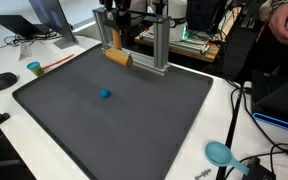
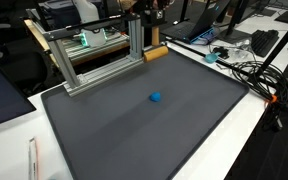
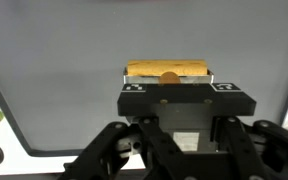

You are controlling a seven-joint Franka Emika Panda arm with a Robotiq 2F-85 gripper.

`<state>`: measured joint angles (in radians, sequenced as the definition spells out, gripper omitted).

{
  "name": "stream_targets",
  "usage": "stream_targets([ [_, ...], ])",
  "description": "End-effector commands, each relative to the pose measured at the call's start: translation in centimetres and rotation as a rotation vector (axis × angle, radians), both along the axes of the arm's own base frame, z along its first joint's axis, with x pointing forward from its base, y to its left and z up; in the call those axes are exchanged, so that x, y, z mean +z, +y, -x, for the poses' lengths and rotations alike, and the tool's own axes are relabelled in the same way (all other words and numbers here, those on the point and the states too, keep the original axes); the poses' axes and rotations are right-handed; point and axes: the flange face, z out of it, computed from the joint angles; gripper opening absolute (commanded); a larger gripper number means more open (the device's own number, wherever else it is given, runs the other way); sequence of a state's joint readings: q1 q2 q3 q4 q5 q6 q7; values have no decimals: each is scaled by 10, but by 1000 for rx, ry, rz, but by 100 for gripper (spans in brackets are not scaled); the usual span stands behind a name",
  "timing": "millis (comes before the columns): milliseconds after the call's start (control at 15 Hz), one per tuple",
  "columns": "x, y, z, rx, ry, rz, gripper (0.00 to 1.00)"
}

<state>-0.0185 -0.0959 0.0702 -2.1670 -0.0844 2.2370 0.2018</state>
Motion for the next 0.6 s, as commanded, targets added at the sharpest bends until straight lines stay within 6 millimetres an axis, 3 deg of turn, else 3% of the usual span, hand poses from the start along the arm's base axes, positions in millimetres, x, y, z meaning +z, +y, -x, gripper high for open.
stream_targets([
  [0,-8,-3,-9,-5,10,-2,48],
  [200,-27,-14,-25,-20,39,-5,48],
  [467,-23,-14,-29,-20,31,-6,48],
  [533,-27,-16,-34,-41,27,-1,23],
])
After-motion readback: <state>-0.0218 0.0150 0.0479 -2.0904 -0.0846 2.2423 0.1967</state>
